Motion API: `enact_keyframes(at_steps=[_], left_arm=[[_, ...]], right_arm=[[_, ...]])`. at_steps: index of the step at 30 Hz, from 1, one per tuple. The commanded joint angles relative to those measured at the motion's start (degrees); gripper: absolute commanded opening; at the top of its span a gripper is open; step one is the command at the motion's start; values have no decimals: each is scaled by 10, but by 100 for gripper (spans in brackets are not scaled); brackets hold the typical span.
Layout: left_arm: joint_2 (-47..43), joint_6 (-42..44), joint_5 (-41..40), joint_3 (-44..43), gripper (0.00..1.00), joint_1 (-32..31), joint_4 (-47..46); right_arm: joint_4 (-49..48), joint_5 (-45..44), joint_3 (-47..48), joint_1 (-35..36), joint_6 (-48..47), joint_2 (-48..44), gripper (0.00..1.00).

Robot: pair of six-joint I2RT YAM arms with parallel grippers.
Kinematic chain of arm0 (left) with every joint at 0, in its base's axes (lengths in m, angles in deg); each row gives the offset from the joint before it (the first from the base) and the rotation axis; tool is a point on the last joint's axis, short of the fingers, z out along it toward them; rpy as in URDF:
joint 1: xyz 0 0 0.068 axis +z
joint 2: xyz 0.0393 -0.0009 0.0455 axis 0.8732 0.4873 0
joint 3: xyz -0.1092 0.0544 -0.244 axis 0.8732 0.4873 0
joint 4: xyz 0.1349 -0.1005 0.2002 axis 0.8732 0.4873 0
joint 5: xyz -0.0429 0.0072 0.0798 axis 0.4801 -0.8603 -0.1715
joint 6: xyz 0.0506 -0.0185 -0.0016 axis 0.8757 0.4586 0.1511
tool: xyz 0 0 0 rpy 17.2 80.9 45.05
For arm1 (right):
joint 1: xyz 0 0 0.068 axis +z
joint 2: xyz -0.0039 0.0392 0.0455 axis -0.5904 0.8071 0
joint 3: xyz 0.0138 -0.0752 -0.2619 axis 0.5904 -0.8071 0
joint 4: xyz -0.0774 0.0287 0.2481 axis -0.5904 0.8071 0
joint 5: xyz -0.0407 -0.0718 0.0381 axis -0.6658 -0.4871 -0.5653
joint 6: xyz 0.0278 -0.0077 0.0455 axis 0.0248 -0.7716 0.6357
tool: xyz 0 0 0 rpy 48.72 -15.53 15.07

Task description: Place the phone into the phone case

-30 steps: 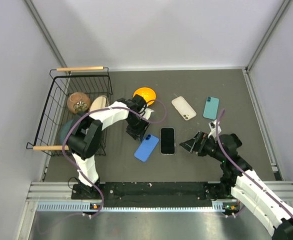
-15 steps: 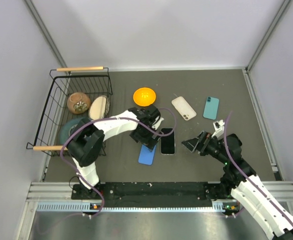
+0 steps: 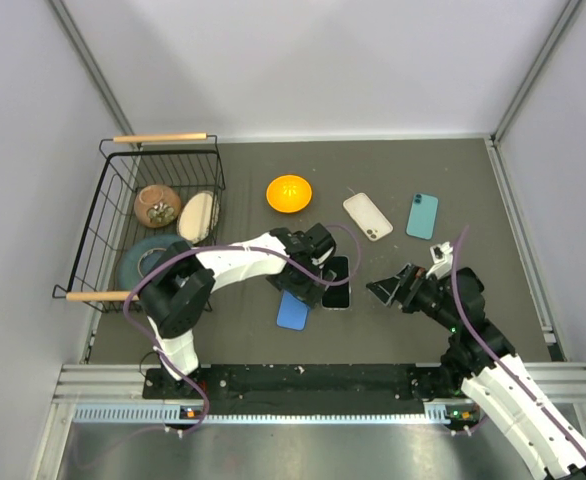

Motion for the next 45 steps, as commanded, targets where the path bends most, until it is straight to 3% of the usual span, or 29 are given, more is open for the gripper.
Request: enact_keyframes(at_steps=[1, 21, 24, 29, 41, 45], left_arm=[[0, -18, -6, 14, 99, -8, -25], [26, -42, -26, 37, 76, -16, -25], [9, -49, -3, 45, 69, -11, -36], [-37, -64, 105, 72, 63, 19, -77], [-84, -101, 229, 142, 55, 86, -162], [-96, -112, 263, 162, 55, 105, -182]], right_arm=[[2, -12, 24, 2, -5, -15, 92], [2, -15, 16, 2, 4, -16, 92], [-24, 1, 5, 2, 14, -15, 92], [-83, 28, -25, 4, 47, 19, 90], [-242, -47, -49, 140, 97, 139, 84], [-317, -104, -56, 213, 121, 233, 82]])
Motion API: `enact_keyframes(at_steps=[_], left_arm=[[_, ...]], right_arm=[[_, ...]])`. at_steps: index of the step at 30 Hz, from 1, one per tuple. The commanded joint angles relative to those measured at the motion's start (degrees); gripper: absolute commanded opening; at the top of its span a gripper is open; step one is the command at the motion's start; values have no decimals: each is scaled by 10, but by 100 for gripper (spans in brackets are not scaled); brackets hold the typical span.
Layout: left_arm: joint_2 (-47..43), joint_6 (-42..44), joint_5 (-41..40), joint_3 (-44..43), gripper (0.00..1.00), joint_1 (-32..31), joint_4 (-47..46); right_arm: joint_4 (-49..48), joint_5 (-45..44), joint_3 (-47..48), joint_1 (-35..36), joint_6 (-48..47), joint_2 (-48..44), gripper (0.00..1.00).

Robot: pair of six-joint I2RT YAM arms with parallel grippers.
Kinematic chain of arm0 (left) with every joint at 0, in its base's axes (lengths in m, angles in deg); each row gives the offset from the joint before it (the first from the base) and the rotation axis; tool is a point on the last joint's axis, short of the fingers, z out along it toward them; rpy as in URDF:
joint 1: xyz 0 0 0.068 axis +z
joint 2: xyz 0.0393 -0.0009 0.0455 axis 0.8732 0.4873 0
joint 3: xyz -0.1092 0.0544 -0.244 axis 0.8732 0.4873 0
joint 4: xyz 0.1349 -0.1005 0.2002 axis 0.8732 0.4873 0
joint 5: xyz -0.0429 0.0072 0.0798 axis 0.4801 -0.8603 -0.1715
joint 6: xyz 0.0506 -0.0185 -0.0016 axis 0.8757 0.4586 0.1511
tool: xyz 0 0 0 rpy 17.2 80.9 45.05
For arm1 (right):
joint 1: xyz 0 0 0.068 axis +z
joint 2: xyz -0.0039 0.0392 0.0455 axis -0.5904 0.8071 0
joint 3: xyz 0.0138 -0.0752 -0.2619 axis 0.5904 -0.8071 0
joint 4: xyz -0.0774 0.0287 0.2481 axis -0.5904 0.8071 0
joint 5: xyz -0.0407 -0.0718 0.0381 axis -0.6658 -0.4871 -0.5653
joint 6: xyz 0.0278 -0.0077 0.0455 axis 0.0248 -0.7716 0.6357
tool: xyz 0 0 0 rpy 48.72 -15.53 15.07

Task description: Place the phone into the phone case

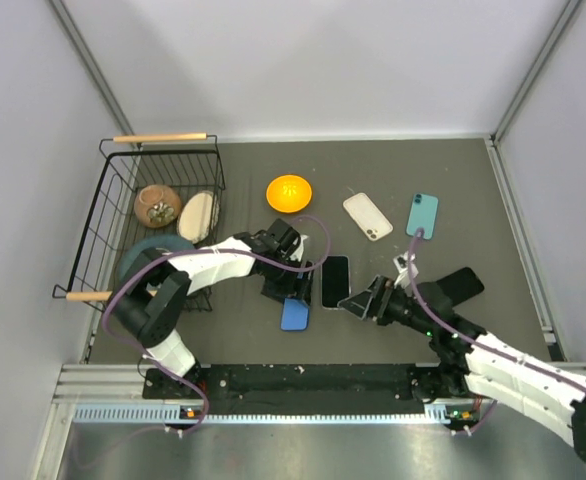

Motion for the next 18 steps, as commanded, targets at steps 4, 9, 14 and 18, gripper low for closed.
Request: enact_keyframes(at_steps=[4, 9, 14, 18], left_arm=[[-14, -26, 75, 26, 54, 13, -53], [-20, -46, 91, 36, 54, 14, -81], [-33, -66, 101, 47, 54, 15, -99], [-41, -81, 104, 59, 54, 15, -116]], right_arm=[[-194, -89, 20, 122, 42, 193, 80], [-270, -88, 64, 174, 54, 320, 75], [-319, -78, 91, 187, 69, 420, 67], [-327, -77, 114, 190, 70, 446, 64]])
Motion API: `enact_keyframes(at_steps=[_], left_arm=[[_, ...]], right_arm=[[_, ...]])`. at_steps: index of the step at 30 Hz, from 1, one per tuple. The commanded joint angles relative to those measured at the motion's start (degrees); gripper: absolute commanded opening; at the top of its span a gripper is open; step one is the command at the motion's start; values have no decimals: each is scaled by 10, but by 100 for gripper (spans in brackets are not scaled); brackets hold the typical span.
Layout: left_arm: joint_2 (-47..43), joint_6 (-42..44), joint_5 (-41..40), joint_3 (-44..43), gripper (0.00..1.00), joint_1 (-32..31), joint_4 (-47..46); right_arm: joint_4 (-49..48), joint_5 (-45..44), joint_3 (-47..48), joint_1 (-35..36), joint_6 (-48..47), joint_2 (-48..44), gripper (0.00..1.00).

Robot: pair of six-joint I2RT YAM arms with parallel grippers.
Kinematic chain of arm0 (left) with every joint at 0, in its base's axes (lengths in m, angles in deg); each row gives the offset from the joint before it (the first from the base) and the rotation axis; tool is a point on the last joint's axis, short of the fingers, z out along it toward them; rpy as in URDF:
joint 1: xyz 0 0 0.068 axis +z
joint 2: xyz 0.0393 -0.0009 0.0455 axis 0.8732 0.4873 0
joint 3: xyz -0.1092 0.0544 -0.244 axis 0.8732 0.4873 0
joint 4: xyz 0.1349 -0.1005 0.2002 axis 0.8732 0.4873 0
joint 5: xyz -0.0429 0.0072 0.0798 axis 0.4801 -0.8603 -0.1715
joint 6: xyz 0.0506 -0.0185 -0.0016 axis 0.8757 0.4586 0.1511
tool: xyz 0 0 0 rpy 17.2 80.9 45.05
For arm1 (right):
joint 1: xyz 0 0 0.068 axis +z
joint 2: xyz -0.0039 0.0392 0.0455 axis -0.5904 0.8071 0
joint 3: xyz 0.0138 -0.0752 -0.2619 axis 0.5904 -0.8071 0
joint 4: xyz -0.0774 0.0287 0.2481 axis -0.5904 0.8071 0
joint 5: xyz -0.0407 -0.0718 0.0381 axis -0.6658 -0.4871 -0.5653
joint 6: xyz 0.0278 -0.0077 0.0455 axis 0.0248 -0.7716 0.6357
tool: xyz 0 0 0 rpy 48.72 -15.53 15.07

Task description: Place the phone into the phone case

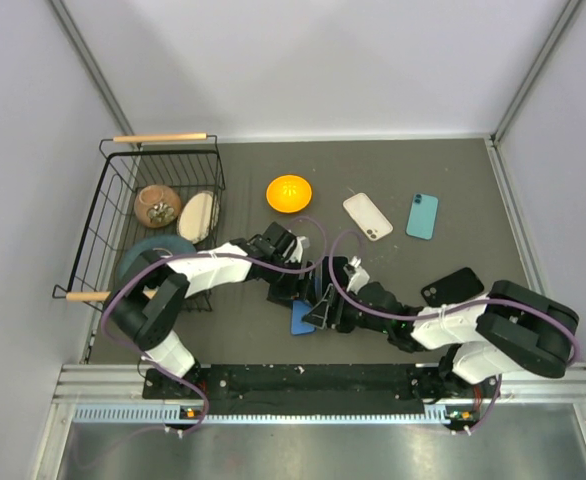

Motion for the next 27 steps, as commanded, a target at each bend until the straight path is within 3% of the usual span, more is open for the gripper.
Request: enact_keyframes(at_steps=[1, 5, 11, 14, 16, 17, 21, 24, 27], left_arm=[[-29, -28, 21, 19, 54, 2, -43], [-34, -43, 21, 30, 53, 2, -64], [-44, -57, 0, 31, 56, 4, -64], [-58, -70, -8, 31, 59, 4, -75], [-70, -78, -4, 28, 63, 4, -78], [-74, -78, -3, 26, 71, 3, -78], [-106, -83, -22, 12, 89, 3, -65], [-127, -77, -26, -6, 98, 4, -53], [-137, -64, -29, -34, 99, 5, -34]], right_arm=[[-55, -8, 36, 9, 5, 24, 63], [-31, -17, 55, 12, 2, 34, 56], [-11, -26, 62, 14, 2, 46, 26], [-7, -24, 66, 14, -5, 46, 6], [-4, -21, 69, 15, -8, 46, 1], [-2, -21, 69, 15, -8, 46, 0], [3, -18, 68, 19, -11, 39, 0], [29, -21, 73, 18, -22, 27, 0], [56, -28, 85, 19, -41, 10, 0]])
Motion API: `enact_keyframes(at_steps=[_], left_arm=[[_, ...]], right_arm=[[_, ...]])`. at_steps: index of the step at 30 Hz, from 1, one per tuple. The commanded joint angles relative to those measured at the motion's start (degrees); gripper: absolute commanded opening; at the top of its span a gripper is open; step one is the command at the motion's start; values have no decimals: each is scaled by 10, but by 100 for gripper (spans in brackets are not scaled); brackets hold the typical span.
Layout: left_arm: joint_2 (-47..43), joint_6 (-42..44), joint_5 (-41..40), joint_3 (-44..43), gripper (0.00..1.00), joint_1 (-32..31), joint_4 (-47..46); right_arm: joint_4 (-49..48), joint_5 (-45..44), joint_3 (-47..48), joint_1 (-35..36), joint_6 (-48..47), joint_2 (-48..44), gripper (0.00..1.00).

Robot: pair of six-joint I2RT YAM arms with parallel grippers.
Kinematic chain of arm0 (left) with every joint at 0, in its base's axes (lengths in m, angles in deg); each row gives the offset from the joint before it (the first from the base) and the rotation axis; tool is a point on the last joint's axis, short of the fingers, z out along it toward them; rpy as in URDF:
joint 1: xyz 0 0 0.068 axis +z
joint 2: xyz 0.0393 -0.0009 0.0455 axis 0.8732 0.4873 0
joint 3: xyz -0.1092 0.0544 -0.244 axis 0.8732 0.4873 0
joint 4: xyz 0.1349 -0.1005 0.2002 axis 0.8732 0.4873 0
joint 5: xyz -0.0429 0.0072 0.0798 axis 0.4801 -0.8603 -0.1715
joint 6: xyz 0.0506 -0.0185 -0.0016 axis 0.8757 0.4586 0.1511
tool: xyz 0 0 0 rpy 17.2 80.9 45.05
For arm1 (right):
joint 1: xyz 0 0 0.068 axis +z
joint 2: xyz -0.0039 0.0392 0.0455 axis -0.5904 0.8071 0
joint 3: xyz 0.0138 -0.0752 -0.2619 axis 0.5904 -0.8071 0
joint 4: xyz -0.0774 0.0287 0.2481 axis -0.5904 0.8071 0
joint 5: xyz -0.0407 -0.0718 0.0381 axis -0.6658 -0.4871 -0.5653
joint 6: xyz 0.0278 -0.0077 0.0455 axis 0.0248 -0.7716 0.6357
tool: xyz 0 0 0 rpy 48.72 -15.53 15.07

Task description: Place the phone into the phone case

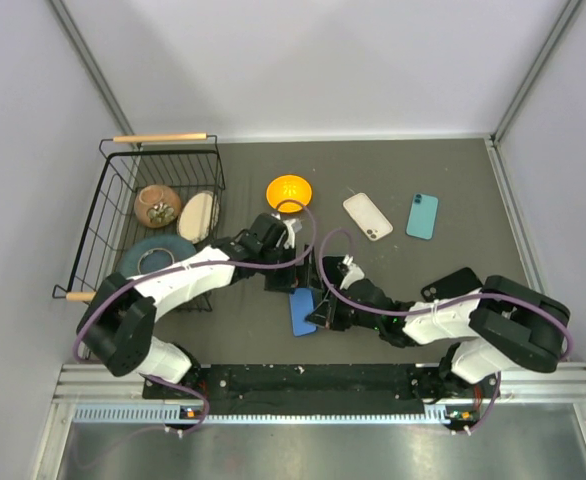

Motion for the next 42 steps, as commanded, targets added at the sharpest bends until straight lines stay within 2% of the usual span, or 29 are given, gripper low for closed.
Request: enact_keyframes(at_steps=[1, 4, 6, 9, 12, 18, 22, 23, 26, 29, 31, 33, 37, 42], left_arm=[[-40, 10, 5, -66, 99, 3, -7], [-49, 16, 6, -81, 99, 13, 5], [-70, 18, -29, -81, 99, 19, 10], [-106, 23, -79, -74, 99, 32, 12], [-133, 35, -83, -77, 99, 45, 13], [-172, 82, -91, -109, 99, 45, 74], [-207, 118, -116, -93, 99, 45, 79], [-213, 136, -133, -86, 99, 45, 79], [-225, 166, -145, -62, 99, 46, 79], [-228, 190, -138, -46, 99, 45, 77], [-229, 191, -112, -45, 99, 44, 73], [-227, 187, -83, -44, 99, 44, 67], [-222, 187, -67, -38, 99, 45, 63], [-222, 187, -68, -39, 99, 44, 63]], right_arm=[[18, -3, 33, 10, -34, -38, 0], [60, -12, 42, 10, -44, -63, 0], [90, -35, 51, 10, -54, -89, 0], [179, -66, 86, 9, -91, -120, 0], [265, -90, 127, -1, -134, -142, 0], [417, -84, 169, -111, -217, -221, 0], [504, -68, 240, -222, -344, -241, 0], [518, -84, 256, -253, -370, -226, 0], [535, -133, 314, -287, -446, -174, 0], [516, -158, 365, -318, -513, -115, 0], [509, -162, 408, -338, -546, -44, 0], [511, -152, 459, -348, -562, 27, 0], [515, -128, 528, -363, -592, 111, 0], [513, -118, 573, -372, -596, 179, 0]])
